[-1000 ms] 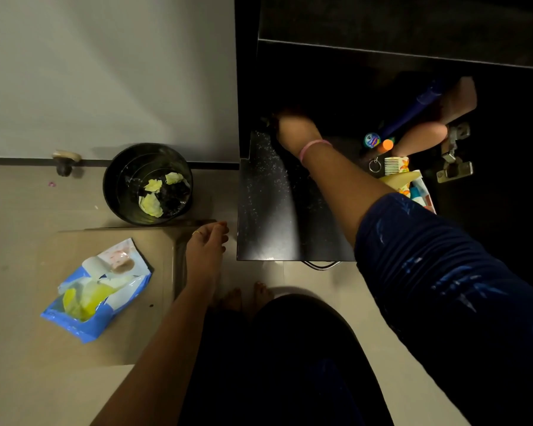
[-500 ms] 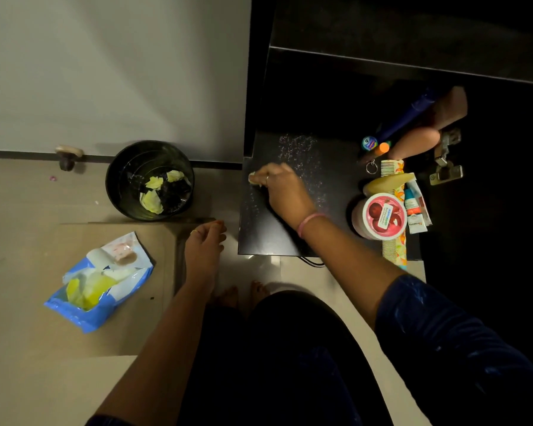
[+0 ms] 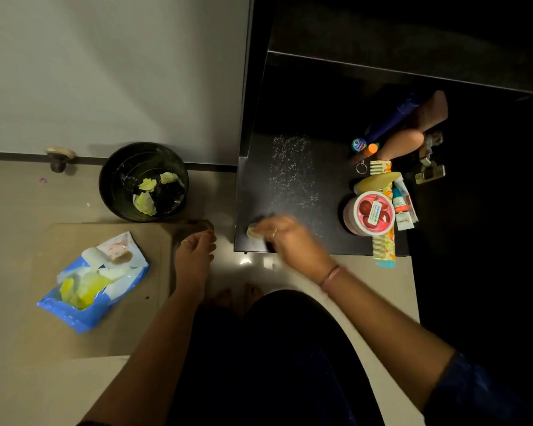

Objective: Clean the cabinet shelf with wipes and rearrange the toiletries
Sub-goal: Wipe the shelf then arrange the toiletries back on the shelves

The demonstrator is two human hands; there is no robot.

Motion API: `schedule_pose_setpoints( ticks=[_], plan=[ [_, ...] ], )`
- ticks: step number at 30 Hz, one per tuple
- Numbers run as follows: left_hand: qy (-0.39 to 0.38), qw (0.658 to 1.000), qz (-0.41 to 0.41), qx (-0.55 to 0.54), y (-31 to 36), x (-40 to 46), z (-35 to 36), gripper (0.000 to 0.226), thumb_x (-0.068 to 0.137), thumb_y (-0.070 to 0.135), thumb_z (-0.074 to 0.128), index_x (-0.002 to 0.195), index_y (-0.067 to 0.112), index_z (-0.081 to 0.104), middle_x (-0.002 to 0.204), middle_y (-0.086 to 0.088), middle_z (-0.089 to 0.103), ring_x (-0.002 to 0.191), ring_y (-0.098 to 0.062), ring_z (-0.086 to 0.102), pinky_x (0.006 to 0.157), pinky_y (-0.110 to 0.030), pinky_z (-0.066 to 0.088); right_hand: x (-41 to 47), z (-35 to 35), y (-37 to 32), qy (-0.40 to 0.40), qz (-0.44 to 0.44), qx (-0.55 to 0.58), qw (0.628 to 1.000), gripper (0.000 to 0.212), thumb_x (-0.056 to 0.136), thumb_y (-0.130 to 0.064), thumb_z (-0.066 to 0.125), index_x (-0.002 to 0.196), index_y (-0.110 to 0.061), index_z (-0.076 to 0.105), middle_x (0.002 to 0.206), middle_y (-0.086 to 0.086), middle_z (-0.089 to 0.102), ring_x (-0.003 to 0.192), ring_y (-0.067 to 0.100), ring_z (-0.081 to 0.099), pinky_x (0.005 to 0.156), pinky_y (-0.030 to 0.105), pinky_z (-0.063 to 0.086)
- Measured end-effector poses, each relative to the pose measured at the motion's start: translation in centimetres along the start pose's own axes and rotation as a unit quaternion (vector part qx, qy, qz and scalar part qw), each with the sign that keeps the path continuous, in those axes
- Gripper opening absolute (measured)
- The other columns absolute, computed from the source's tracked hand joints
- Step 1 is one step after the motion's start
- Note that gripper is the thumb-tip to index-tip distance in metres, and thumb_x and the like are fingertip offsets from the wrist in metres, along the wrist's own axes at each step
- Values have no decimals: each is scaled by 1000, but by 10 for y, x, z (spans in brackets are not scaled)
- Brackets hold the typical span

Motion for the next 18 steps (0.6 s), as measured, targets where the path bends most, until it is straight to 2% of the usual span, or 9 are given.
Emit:
schedule_pose_setpoints(
  ticks=[1, 3, 5, 7, 9, 11, 13, 16, 18],
  plan=[
    [-1, 1000, 3, 7, 0, -1, 0, 26, 95, 21, 48, 107, 4, 64, 96, -7, 65, 75, -6, 56, 60, -17, 41, 14, -21, 11, 68, 30, 14, 997, 35, 83, 5, 50, 110, -8, 69, 108, 13, 66, 100, 28, 61, 92, 29, 48],
    [0, 1000, 8, 13, 0, -3, 0, 25, 96, 20, 47, 109, 6, 63, 100, -7, 64, 77, -4, 56, 60, -14, 40, 43, -64, 41, 198, 99, 20, 975, 37, 83, 7, 48, 112, -6, 68, 108, 15, 66, 100, 26, 62, 92, 13, 41],
    [1, 1000, 9, 8, 0, -5, 1, 26, 96, 19, 47, 109, 4, 63, 102, -9, 65, 77, -5, 56, 59, -12, 43, 68, -97, 75, 247, 203, 40, 947, 38, 86, 10, 49, 118, -4, 64, 117, 16, 63, 109, 21, 58, 90, 2, 33],
    [2, 1000, 11, 8, 0, -6, 2, 26, 95, 18, 47, 109, 3, 63, 102, -9, 65, 75, -4, 56, 55, -6, 44, 88, -113, 109, 247, 292, 22, 924, 36, 90, 5, 47, 123, -2, 60, 126, 16, 60, 118, 24, 55, 92, 5, 33],
    [-5, 1000, 16, 24, -1, -8, 4, 25, 96, 17, 47, 109, 3, 62, 101, -6, 63, 75, -1, 54, 53, -1, 42, 103, -111, 132, 215, 328, -20, 920, 36, 92, 0, 45, 126, 0, 56, 131, 18, 57, 124, 29, 50, 103, 20, 32],
    [-17, 999, 17, 32, -3, -10, 4, 24, 96, 19, 46, 109, 6, 62, 102, -4, 62, 76, -1, 54, 60, -8, 44, 115, -99, 140, 179, 340, -60, 922, 37, 94, -1, 42, 128, 0, 55, 133, 18, 54, 126, 31, 48, 105, 27, 28],
    [-24, 1000, 9, 17, -7, -9, 3, 24, 96, 20, 47, 110, 10, 63, 102, -4, 63, 79, -6, 56, 67, -15, 44, 122, -90, 144, 181, 360, -82, 912, 37, 94, -1, 39, 128, 0, 55, 131, 19, 56, 124, 32, 49, 104, 29, 30],
    [-17, 1000, 3, 14, -10, -4, 1, 27, 96, 22, 47, 110, 5, 63, 100, -7, 65, 80, -9, 57, 65, -17, 44, 133, -79, 131, 162, 361, -104, 913, 37, 96, -1, 35, 128, 0, 53, 130, 20, 56, 121, 33, 51, 100, 30, 34],
    [-12, 1000, -3, 13, -11, -2, 1, 29, 96, 21, 47, 110, 1, 62, 103, -12, 65, 80, -10, 57, 63, -17, 44, 136, -69, 113, 141, 324, -95, 931, 39, 95, 3, 36, 130, -3, 53, 129, 20, 57, 120, 33, 52, 101, 29, 36]
  ],
)
Point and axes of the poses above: each hand's wrist, its own x-axis towards the middle knuckle, its own z-axis out of the palm, y = z × x, the point moved 4 cm from there along x, towards the middle knuckle
